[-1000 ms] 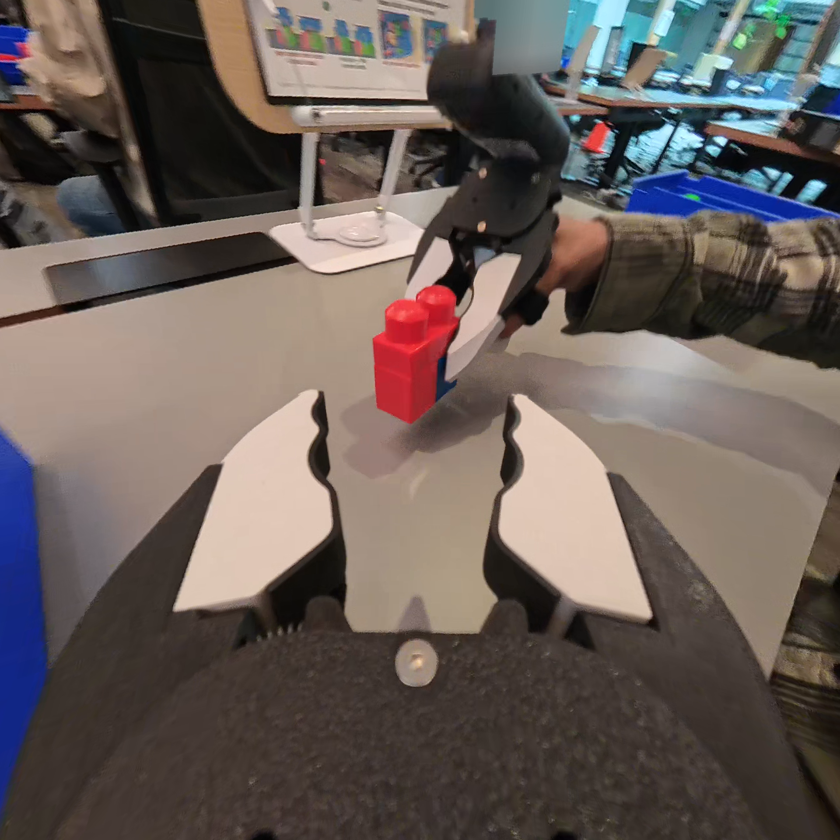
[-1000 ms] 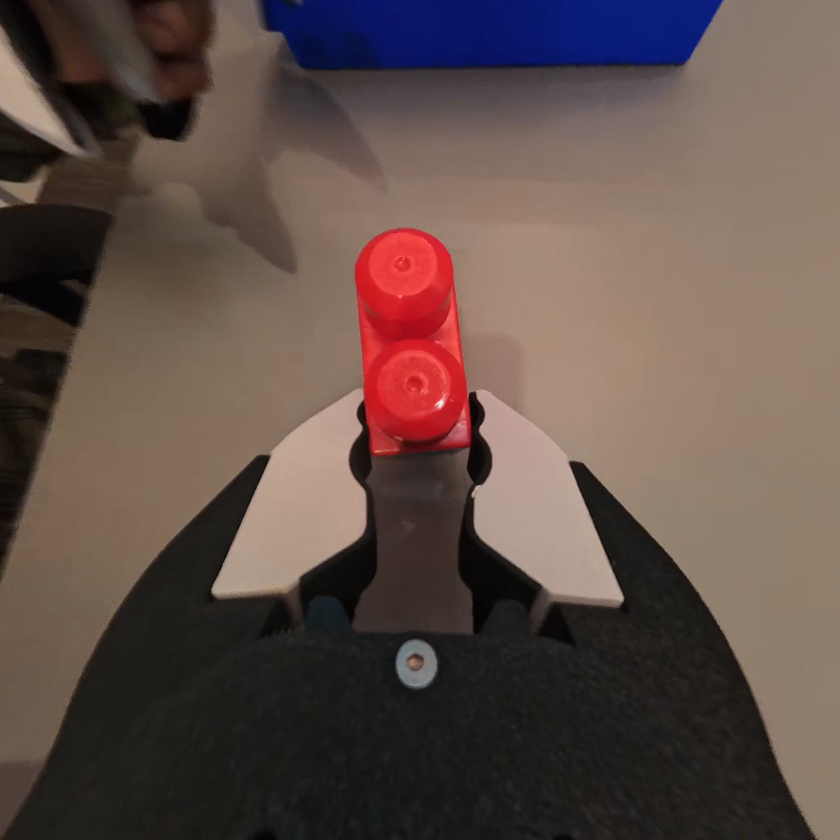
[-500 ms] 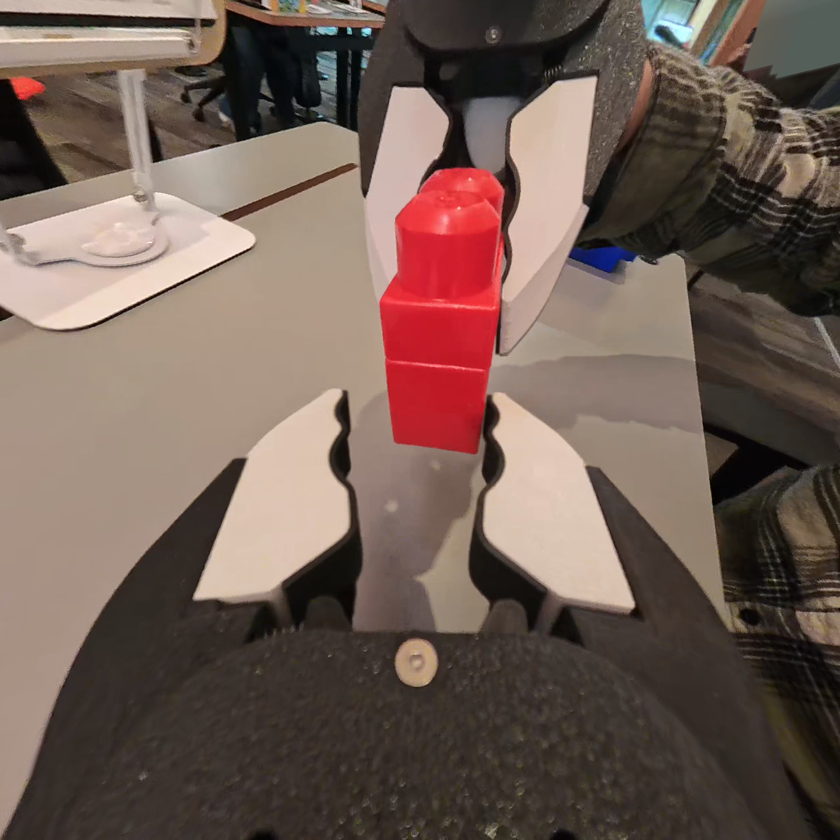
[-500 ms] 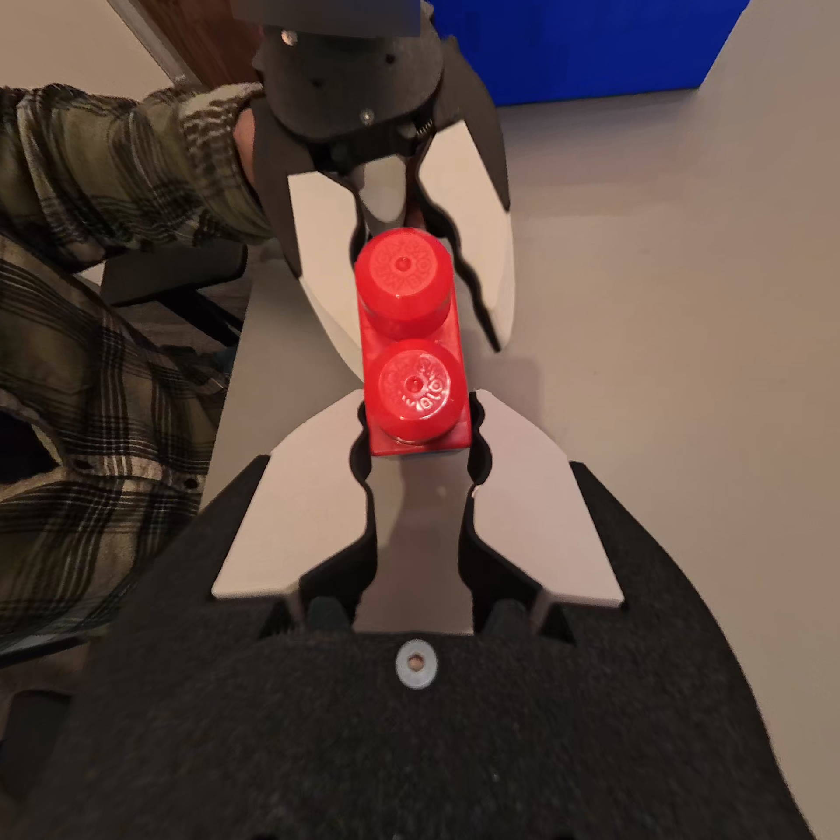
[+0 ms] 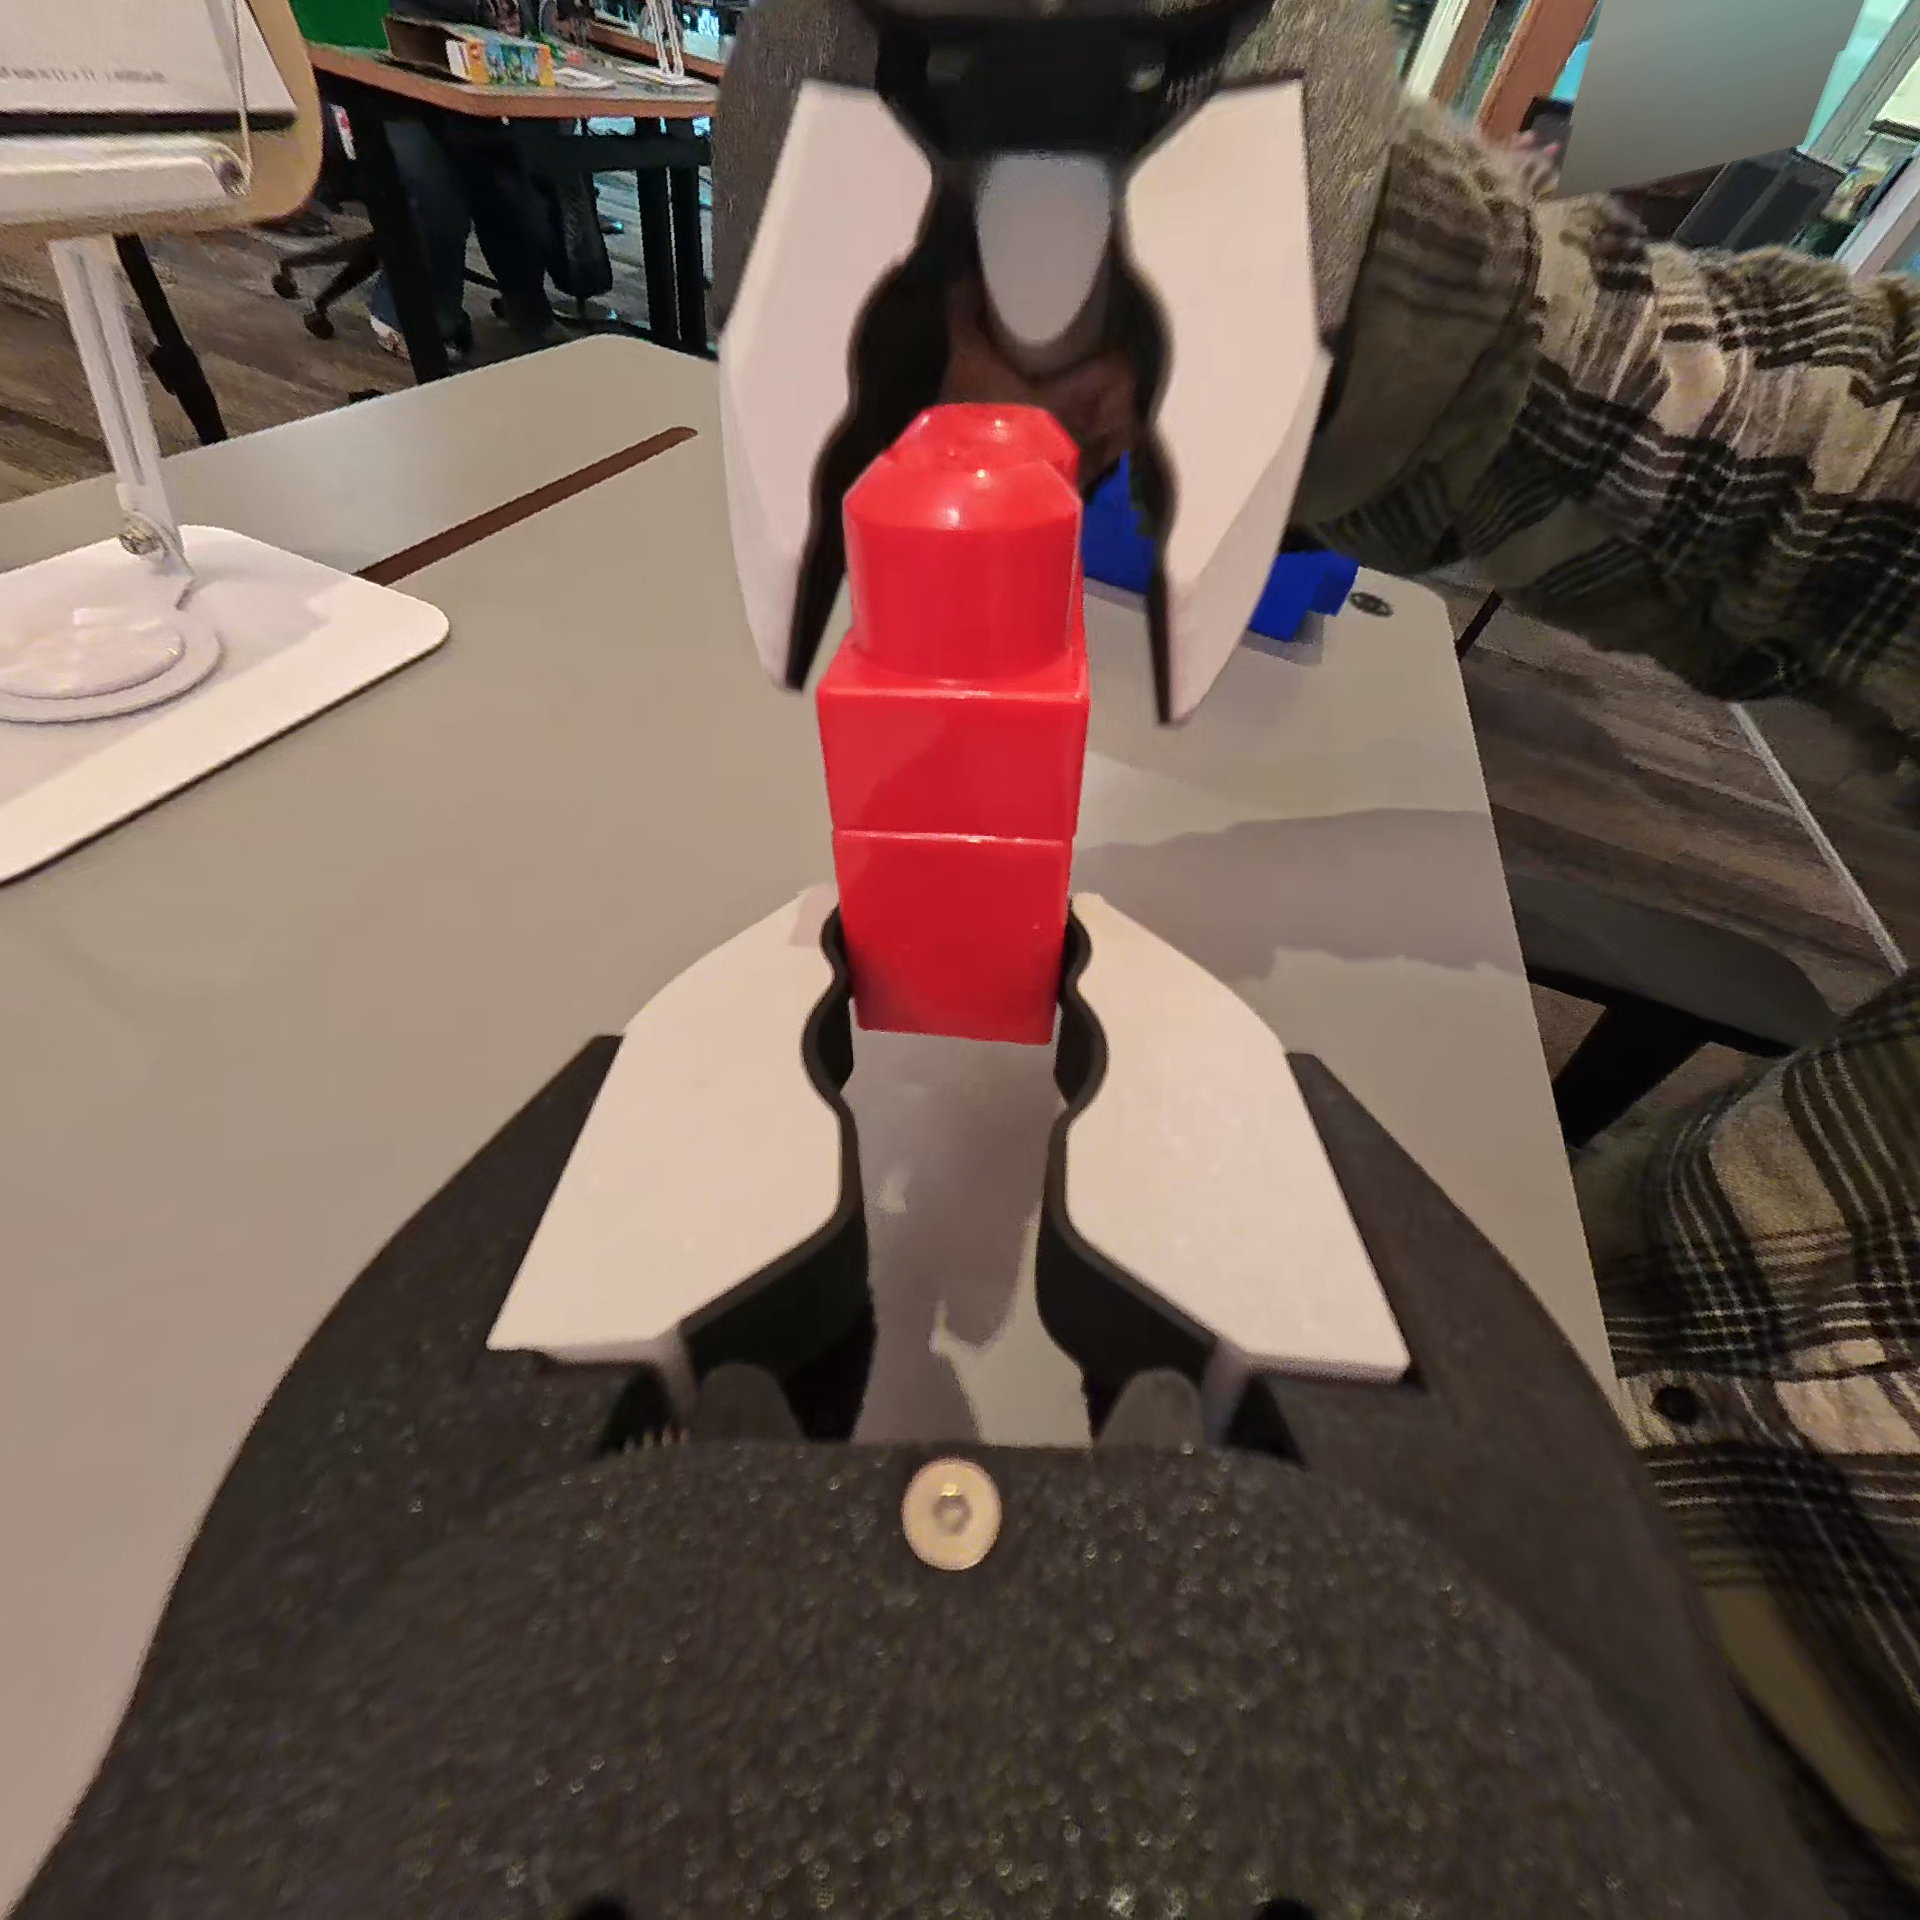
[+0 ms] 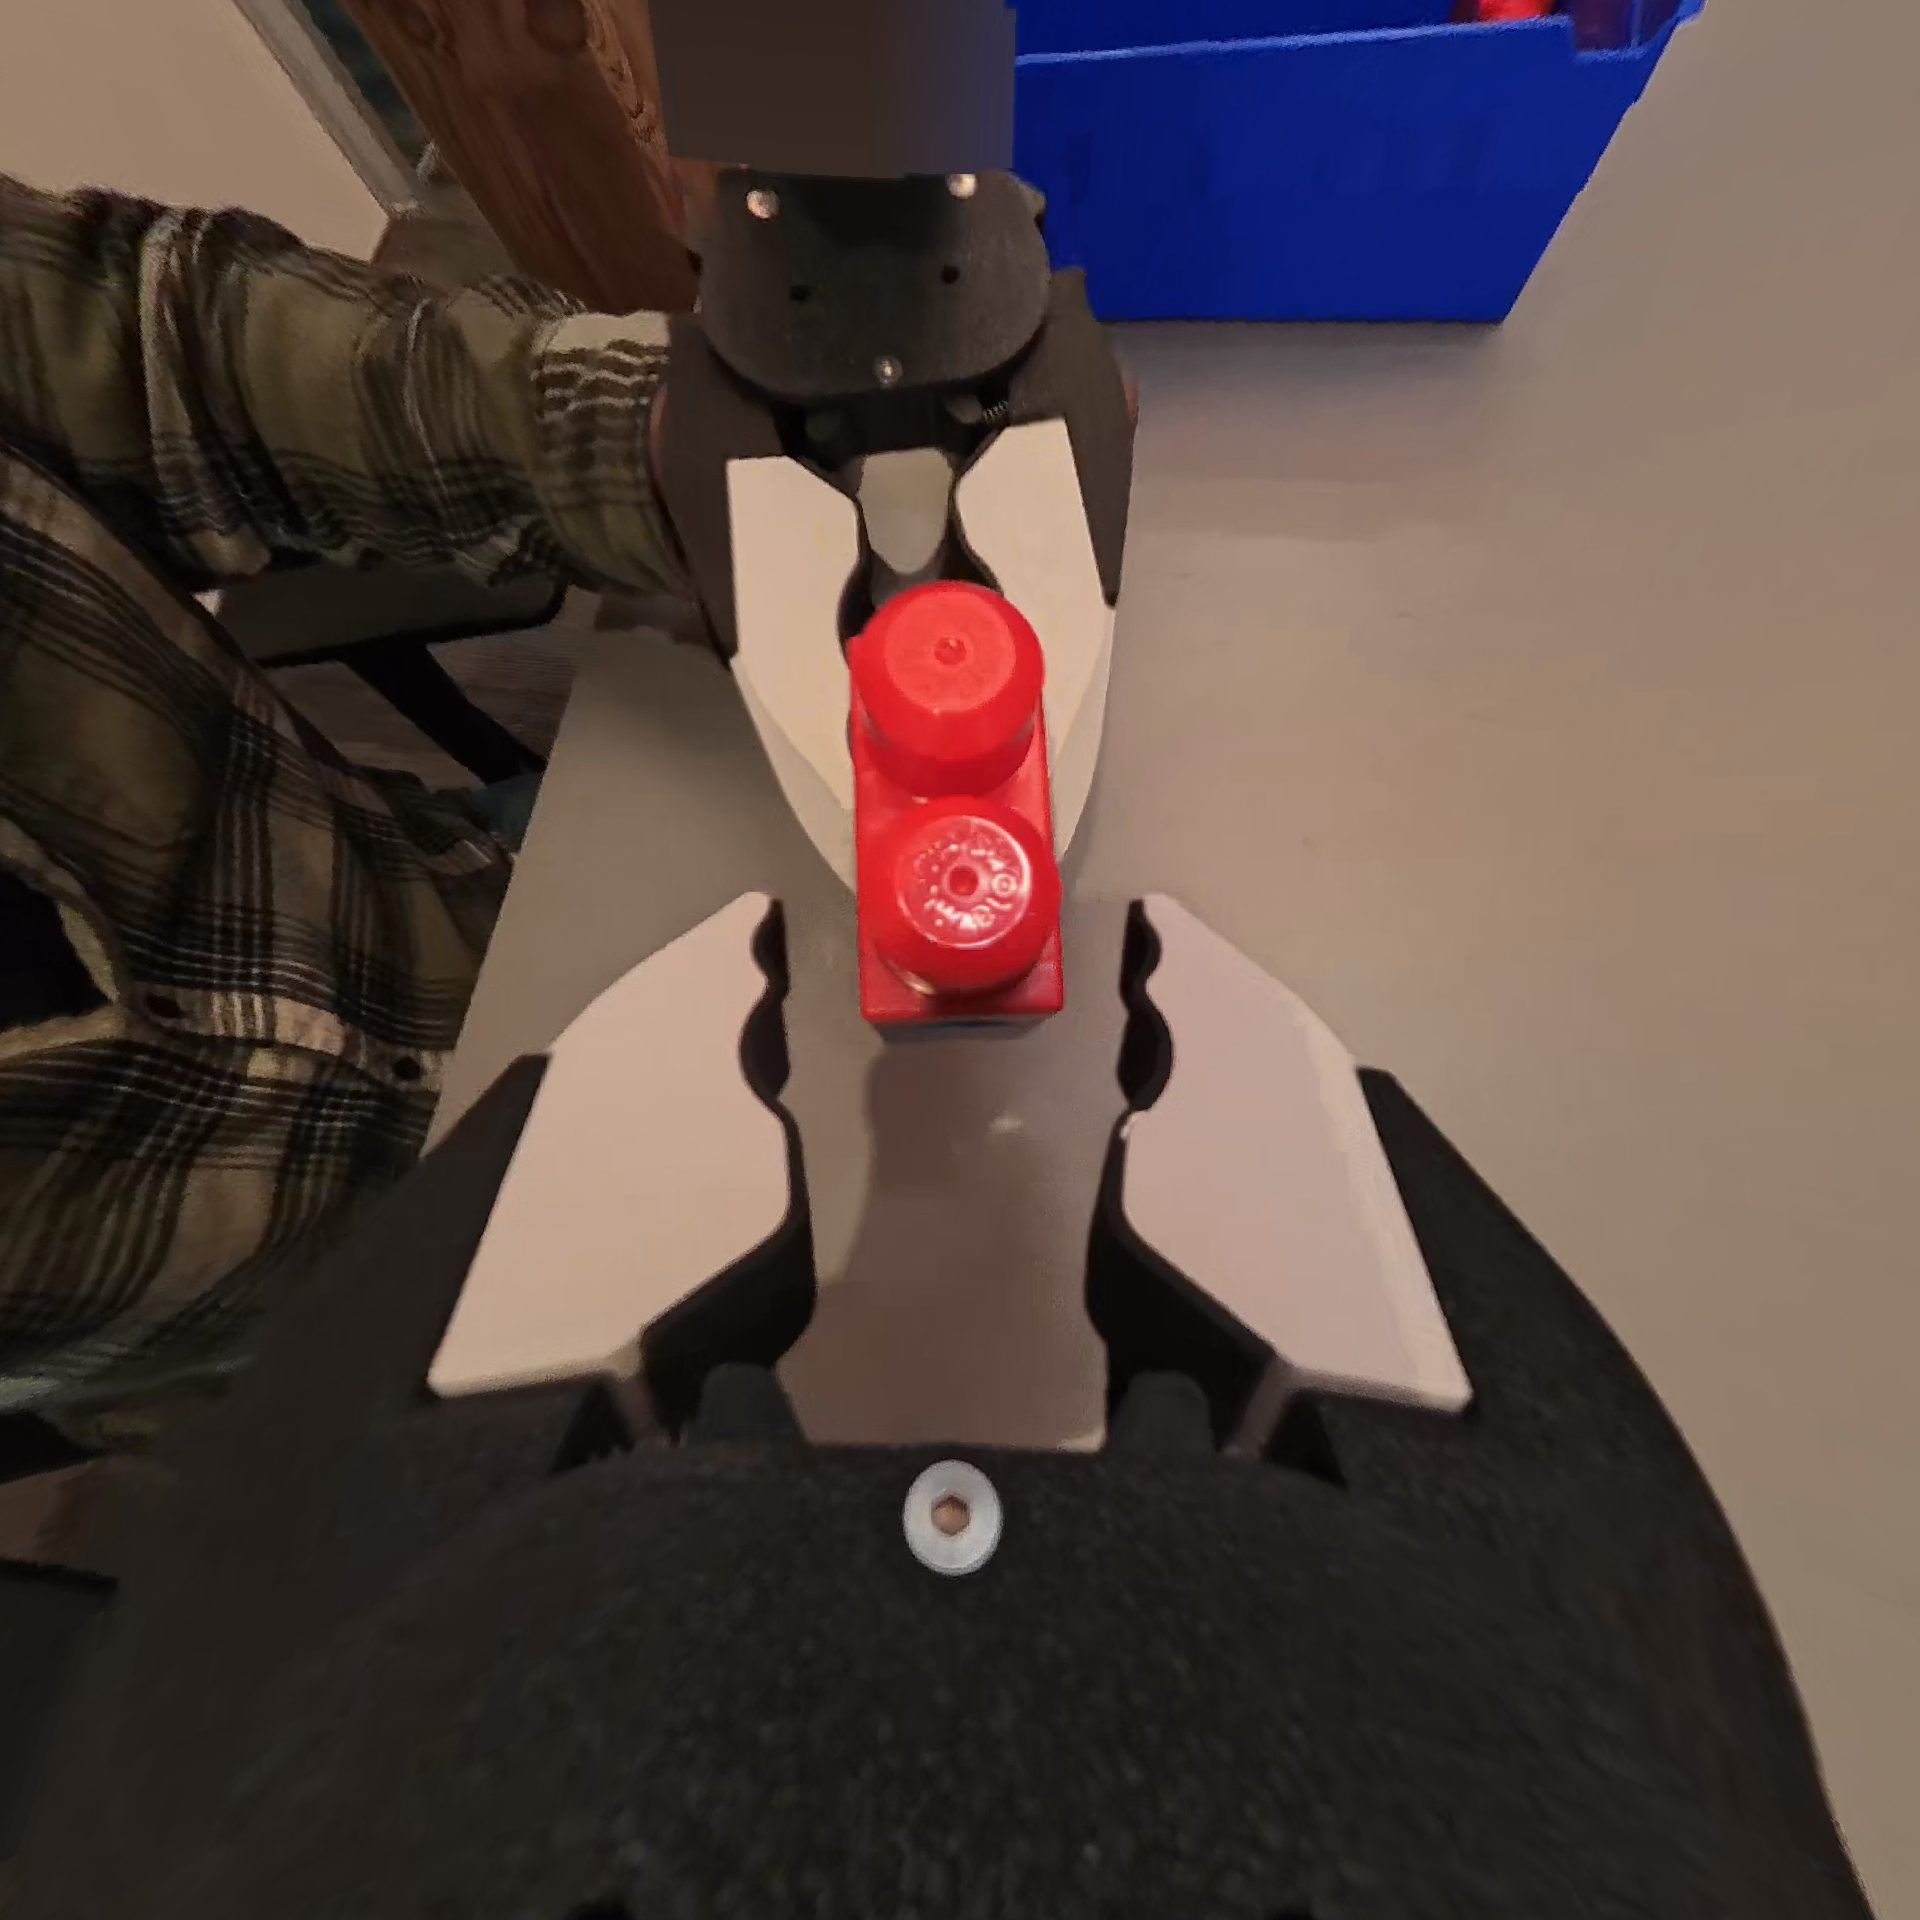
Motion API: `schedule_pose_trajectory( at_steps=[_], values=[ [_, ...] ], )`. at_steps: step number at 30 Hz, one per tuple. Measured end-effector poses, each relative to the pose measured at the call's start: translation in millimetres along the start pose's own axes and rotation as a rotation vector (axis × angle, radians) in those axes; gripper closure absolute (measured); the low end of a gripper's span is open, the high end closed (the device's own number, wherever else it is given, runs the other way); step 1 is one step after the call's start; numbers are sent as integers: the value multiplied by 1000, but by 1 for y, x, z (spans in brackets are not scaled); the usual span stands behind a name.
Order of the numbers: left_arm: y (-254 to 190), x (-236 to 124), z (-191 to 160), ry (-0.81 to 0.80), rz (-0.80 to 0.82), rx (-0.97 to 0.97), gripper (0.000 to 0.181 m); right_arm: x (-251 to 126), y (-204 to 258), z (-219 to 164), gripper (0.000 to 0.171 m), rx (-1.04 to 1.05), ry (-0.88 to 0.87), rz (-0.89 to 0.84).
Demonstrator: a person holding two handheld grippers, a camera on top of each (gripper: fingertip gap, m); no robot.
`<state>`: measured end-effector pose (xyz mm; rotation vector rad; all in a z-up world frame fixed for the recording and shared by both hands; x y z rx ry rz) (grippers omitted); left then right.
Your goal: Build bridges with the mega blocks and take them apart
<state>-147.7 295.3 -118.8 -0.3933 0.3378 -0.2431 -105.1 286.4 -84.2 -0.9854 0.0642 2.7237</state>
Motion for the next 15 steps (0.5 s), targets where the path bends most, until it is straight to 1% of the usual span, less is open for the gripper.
schedule_pose_trajectory(
  at_steps=[1, 4, 9, 11, 12, 14, 15],
  values=[
    [0, 2, -2, 3, -2, -4, 145, -4, 1, 0, 106, -20, 16, -5],
    [1, 9, -7, 28, 1, 3, 145, -10, 2, -4, 104, -70, 122, -13],
    [-6, 23, -9, 80, 14, 67, 145, -12, 8, -10, 109, -115, 324, 38],
    [-9, 26, -7, 89, 11, 75, 145, -10, 10, -13, 111, -112, 374, 64],
    [-9, 28, -7, 94, 10, 78, 145, -10, 12, -13, 118, -109, 387, 82],
    [-11, 31, -7, 104, 6, 83, 145, -10, 16, -12, 136, -105, 392, 110],
    [-11, 32, -7, 107, 9, 88, 145, -10, 16, -13, 136, -99, 405, 111]
  ],
)
Point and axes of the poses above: each gripper's, where its closed fingertips meet, x out along the fingers, z out of its top, y = z × x across the jaws, the point moved 2 cm from there along -x, back along the fingers, and after that the axes turned 15 degrees about -x, right-handed, at the moved point
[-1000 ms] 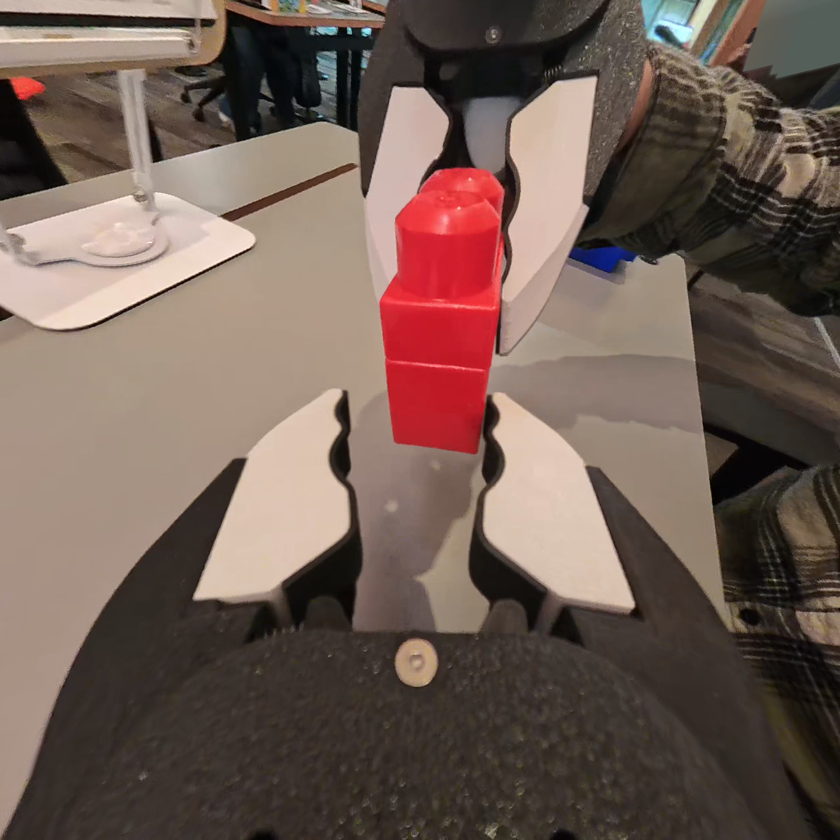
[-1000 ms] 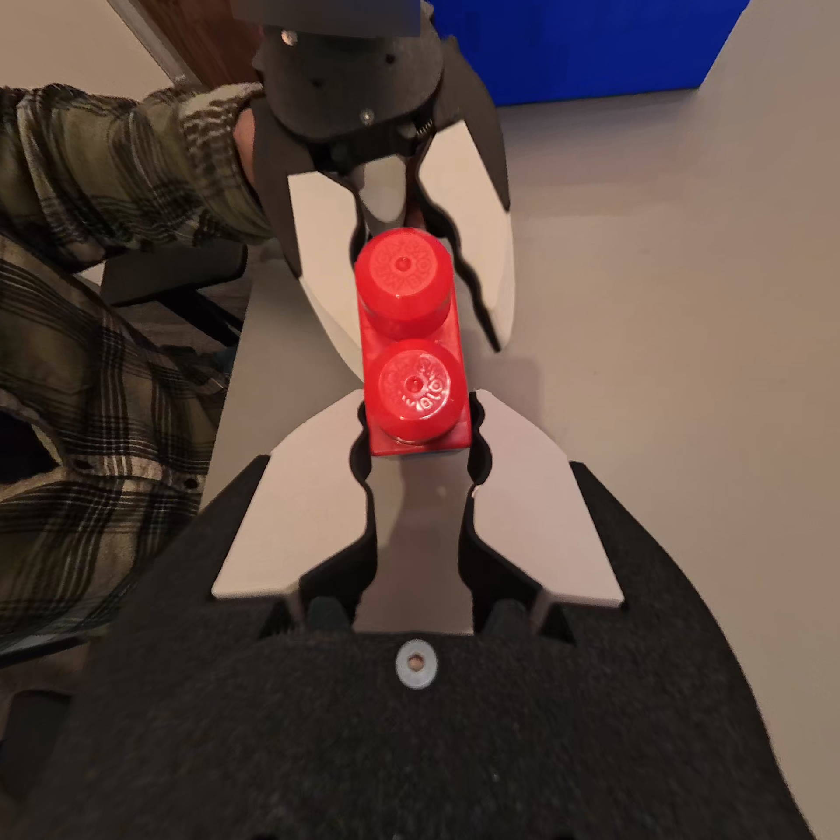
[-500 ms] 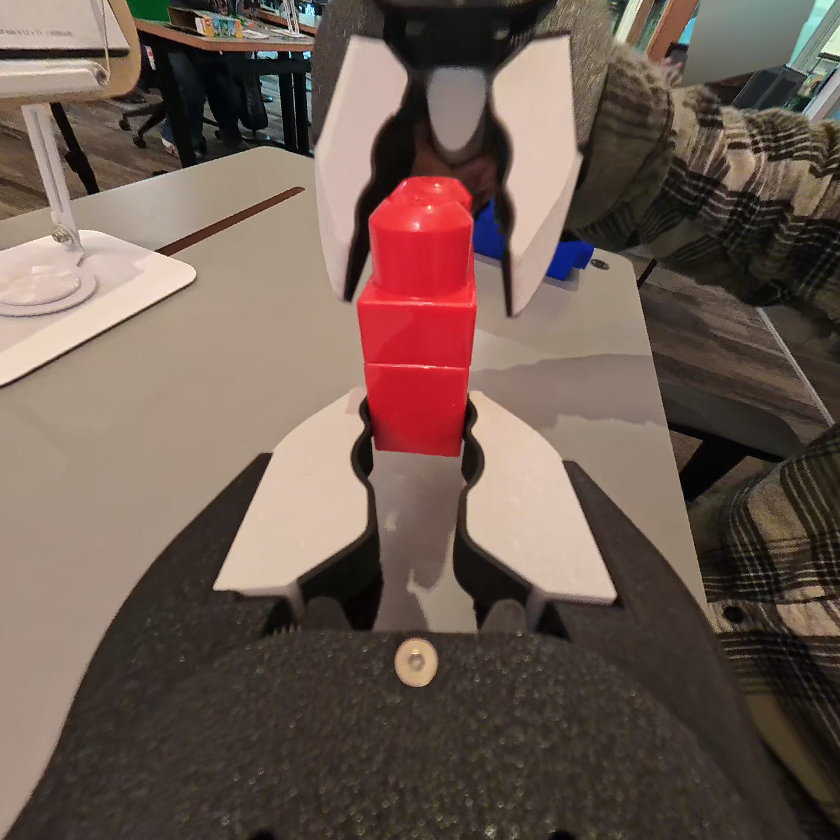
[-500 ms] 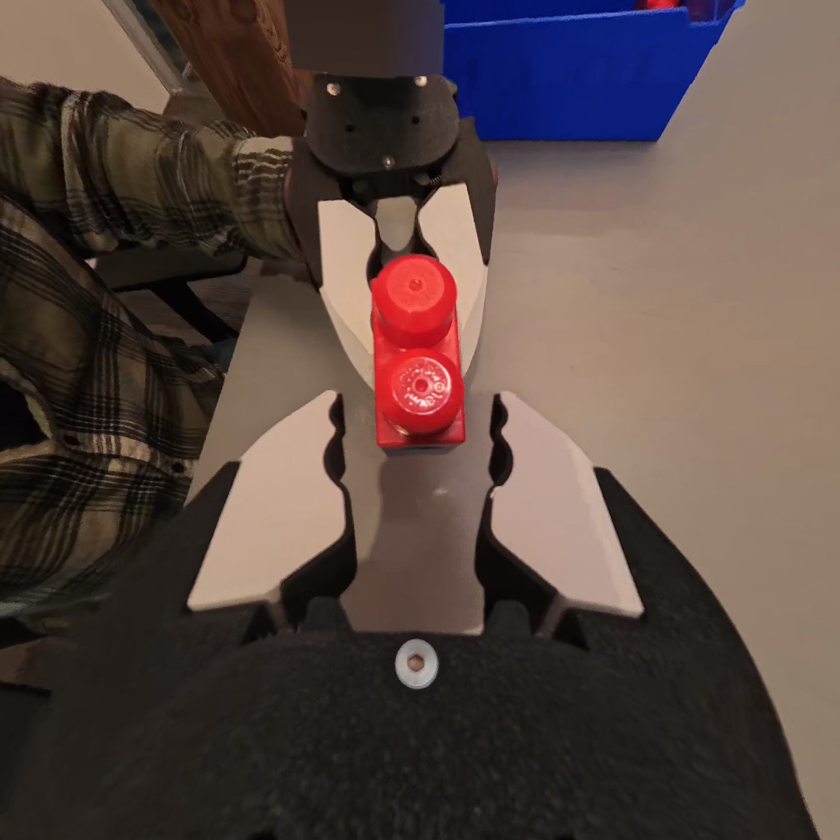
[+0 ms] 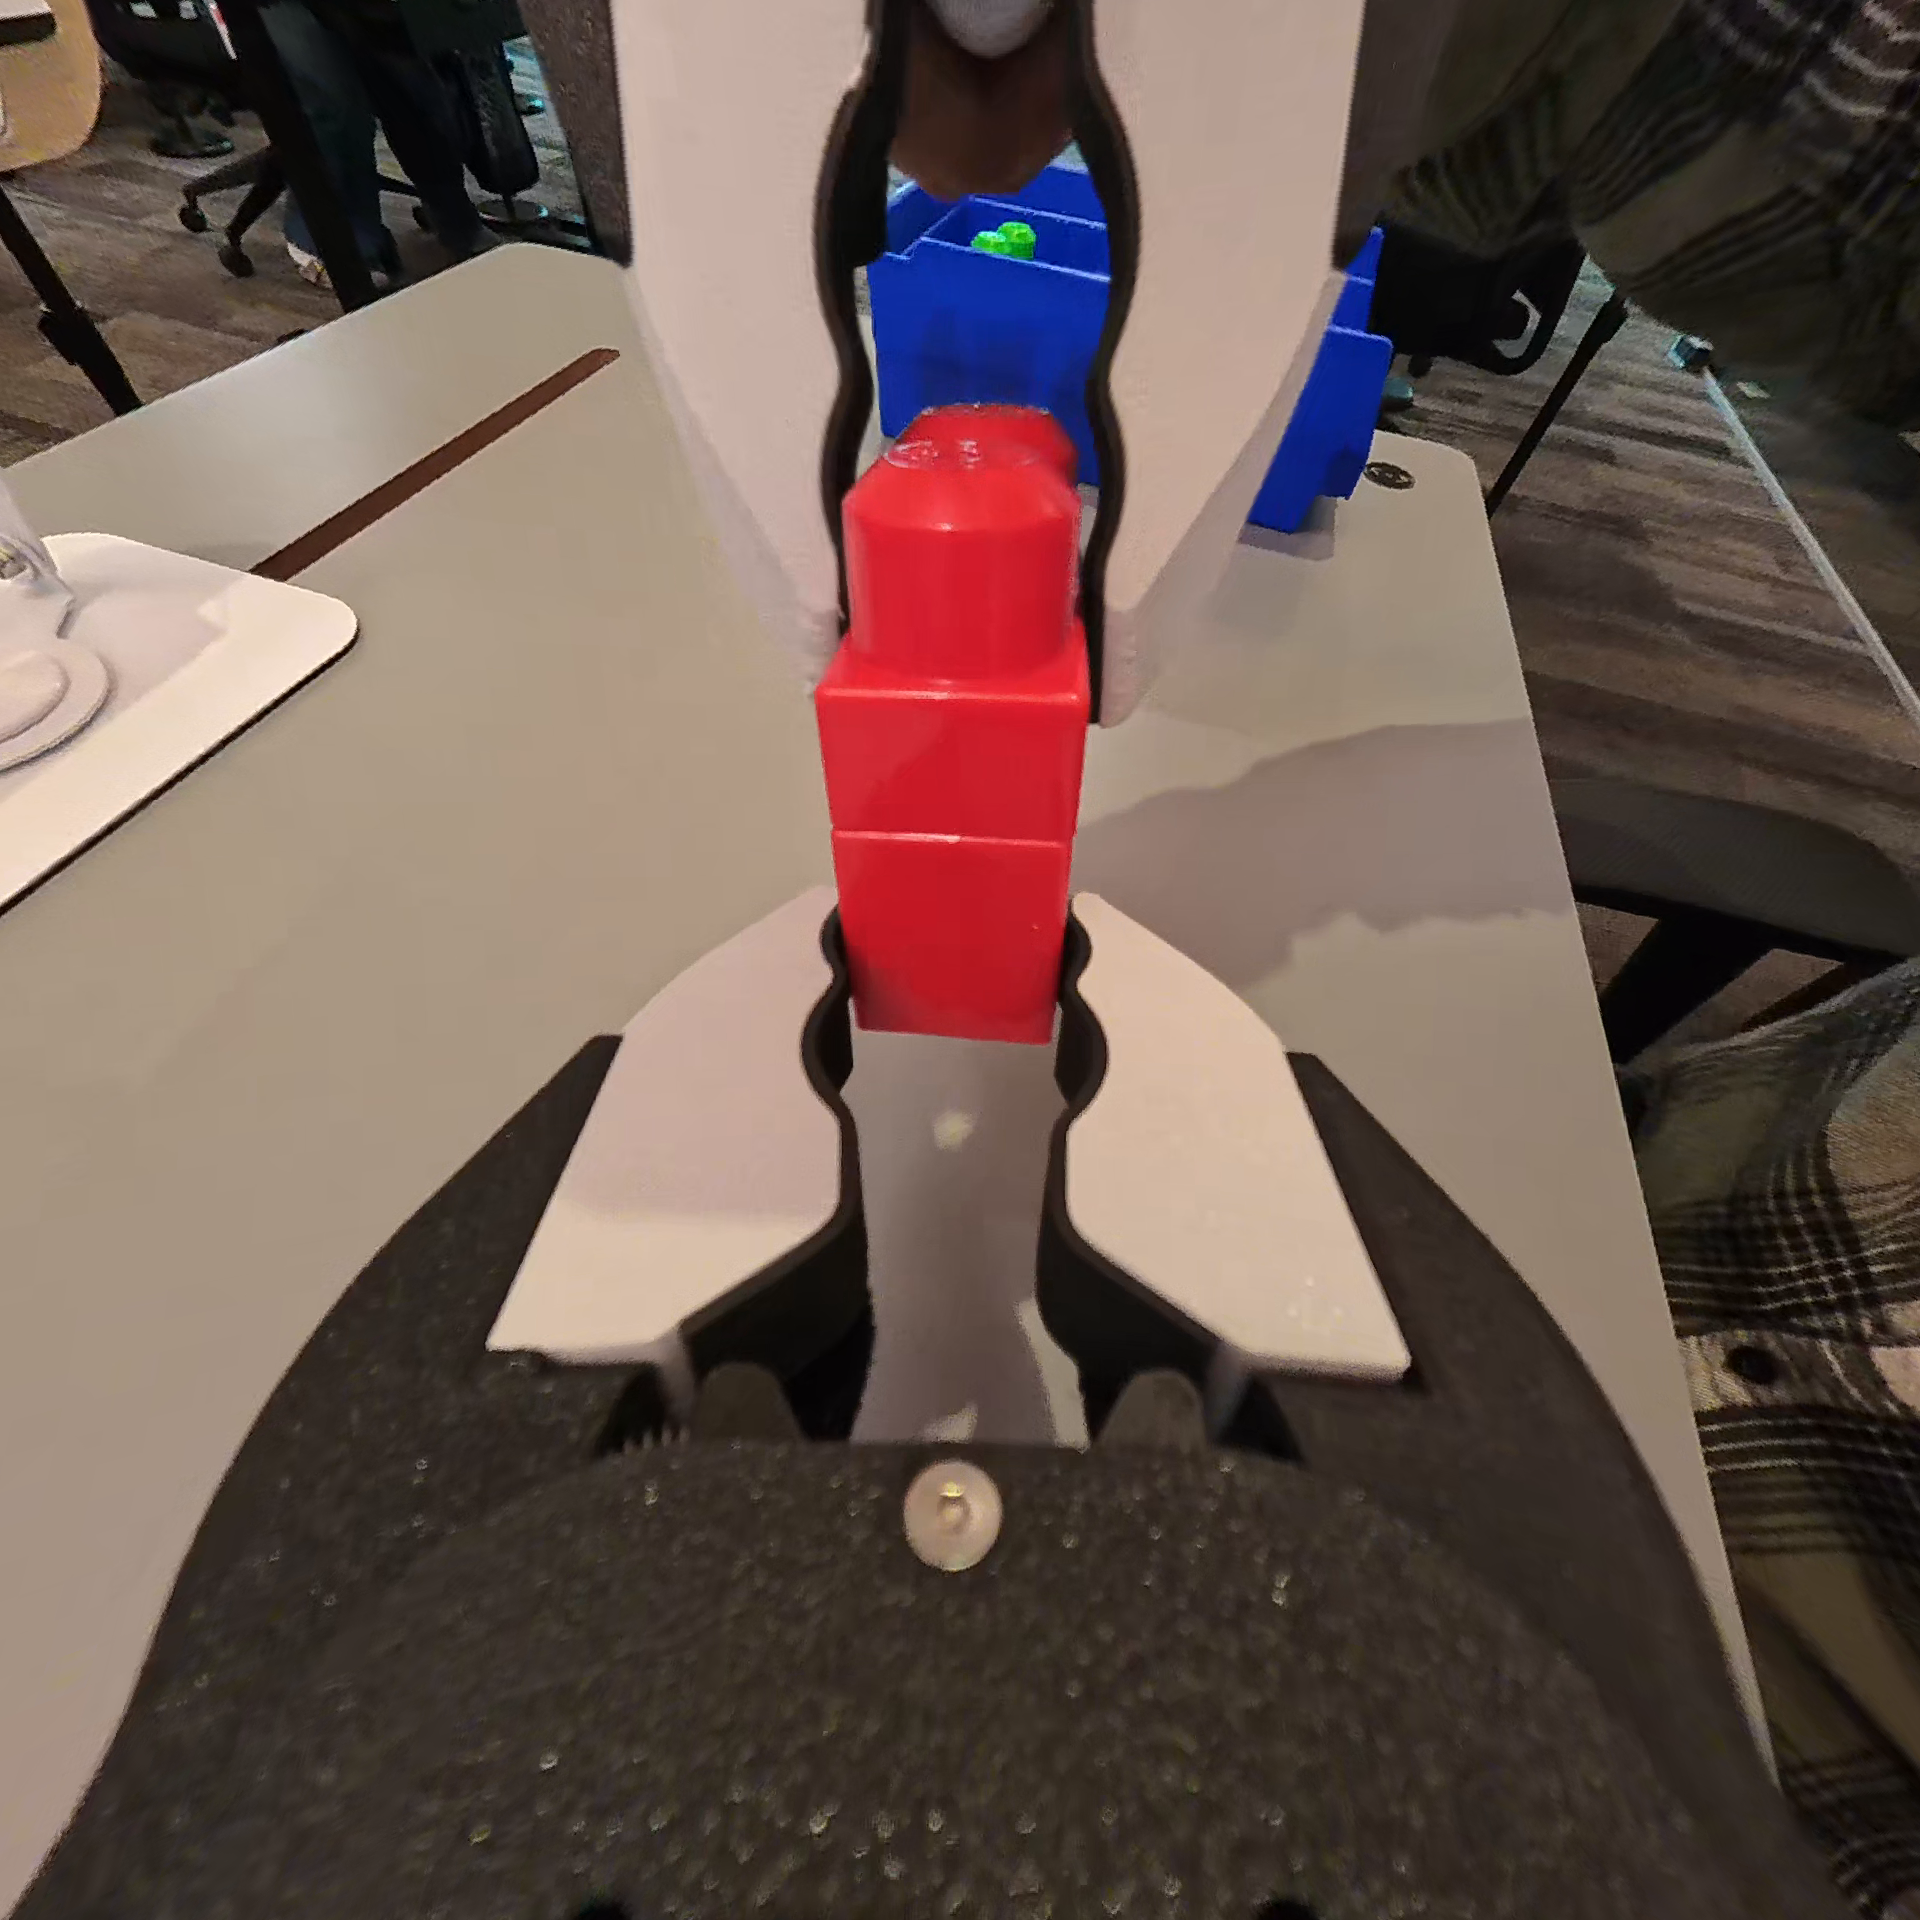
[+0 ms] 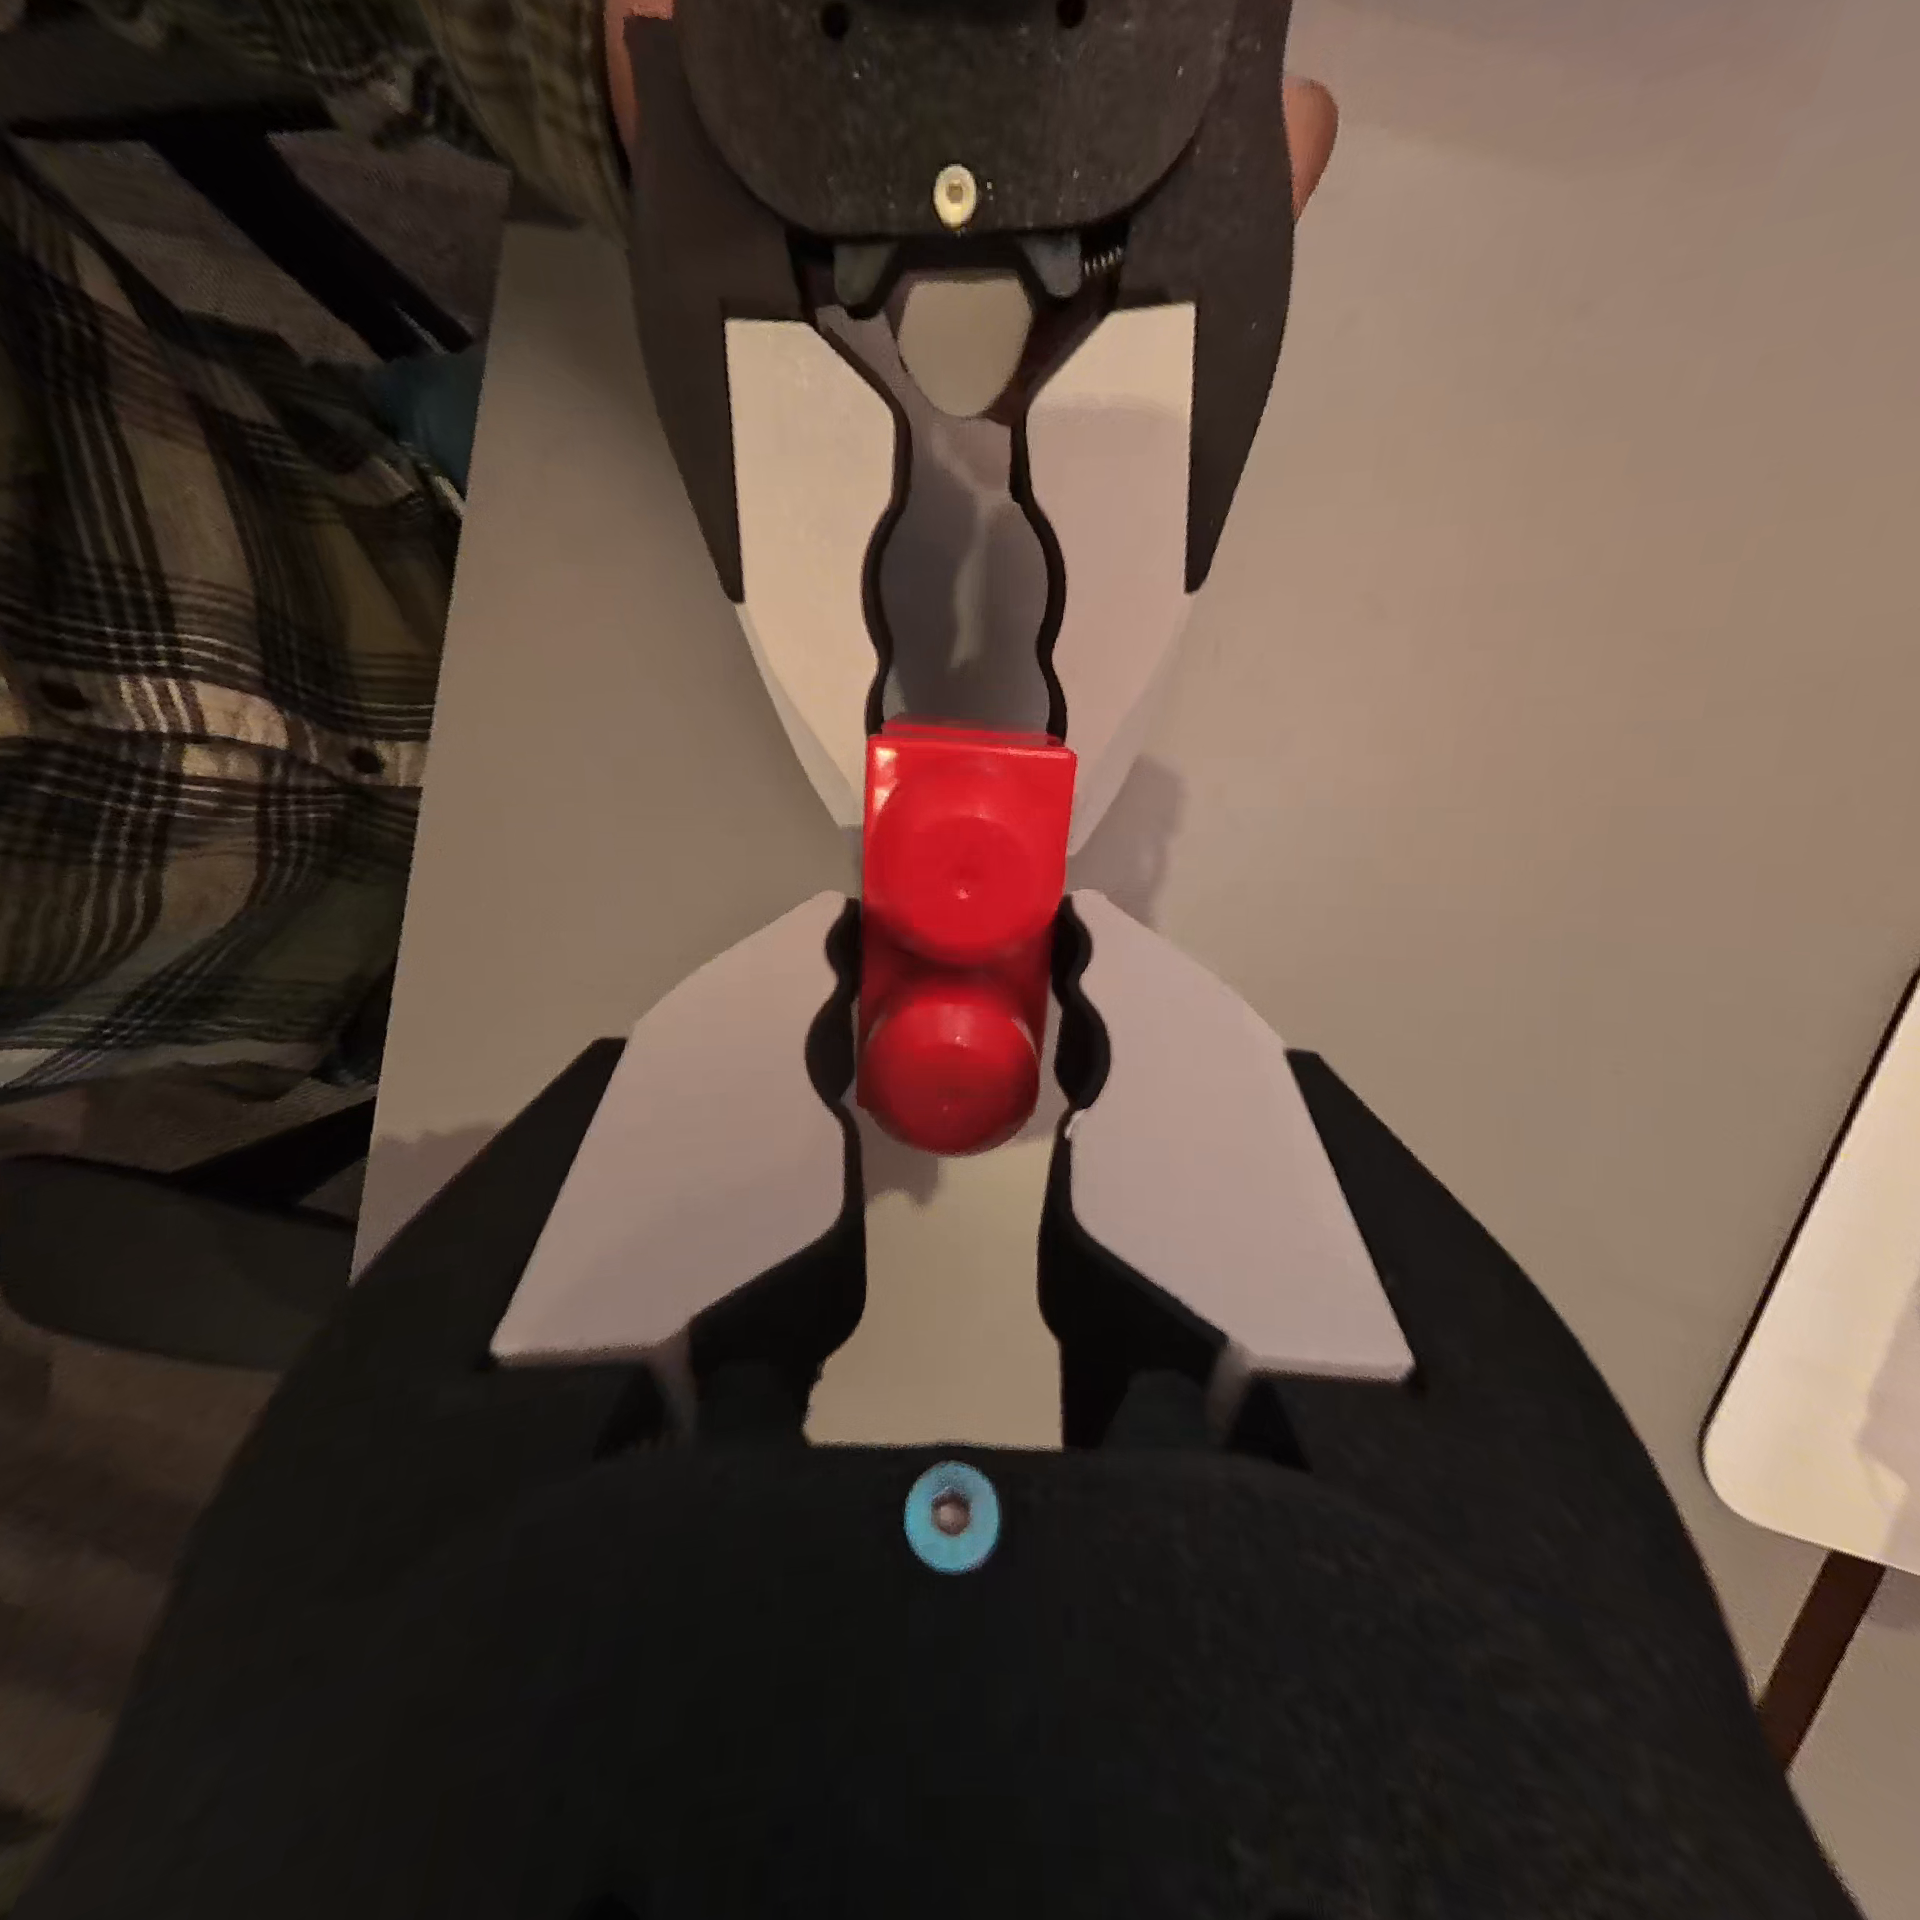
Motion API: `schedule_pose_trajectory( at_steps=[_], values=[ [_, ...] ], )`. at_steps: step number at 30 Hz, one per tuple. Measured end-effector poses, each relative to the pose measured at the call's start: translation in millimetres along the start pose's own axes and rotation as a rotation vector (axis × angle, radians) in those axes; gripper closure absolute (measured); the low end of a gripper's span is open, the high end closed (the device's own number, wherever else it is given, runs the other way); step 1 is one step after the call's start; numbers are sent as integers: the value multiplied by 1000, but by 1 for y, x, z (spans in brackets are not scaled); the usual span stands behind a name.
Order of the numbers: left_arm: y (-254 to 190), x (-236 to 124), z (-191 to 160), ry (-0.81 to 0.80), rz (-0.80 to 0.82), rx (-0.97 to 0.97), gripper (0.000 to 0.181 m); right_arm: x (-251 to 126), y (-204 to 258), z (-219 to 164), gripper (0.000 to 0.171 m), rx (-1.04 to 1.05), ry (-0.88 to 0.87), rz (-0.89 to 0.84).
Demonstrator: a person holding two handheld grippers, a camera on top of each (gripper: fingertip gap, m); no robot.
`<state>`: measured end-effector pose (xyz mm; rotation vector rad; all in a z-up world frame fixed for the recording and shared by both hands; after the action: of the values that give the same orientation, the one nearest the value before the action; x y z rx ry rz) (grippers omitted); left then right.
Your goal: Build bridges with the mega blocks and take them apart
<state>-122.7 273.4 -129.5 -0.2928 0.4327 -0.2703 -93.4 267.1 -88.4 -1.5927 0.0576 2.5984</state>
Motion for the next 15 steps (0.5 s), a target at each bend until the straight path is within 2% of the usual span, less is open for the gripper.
schedule_pose_trajectory(
  at_steps=[5, 9, 10, 13, 15],
  values=[
    [-5, 9, 1, 3, -26, -6, 145, -4, 7, -8, 137, 17, 50, 12],
    [-17, 19, 15, -63, -82, -20, 145, -21, 18, -17, 137, 15, 50, -12],
    [-20, 21, 19, -77, -87, -25, 143, -28, 20, -22, 137, 17, 63, -27],
    [-22, 29, 23, -83, -69, -34, 122, -53, 31, -45, 137, 61, 124, -66],
    [-26, 28, 23, -98, -64, -31, 119, -77, 42, -66, 137, 91, 167, -104]
  ],
)
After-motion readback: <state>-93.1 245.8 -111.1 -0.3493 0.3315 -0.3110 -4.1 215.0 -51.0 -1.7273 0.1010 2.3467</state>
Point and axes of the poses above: each gripper's, where its closed fingertips meet, x out along the fingers, z out of its top, y = z × x across the jaws, the point moved 2 cm from there along -x, back along the fingers, and after that the axes turned 15 degrees about -x, right-handed, at the moved point
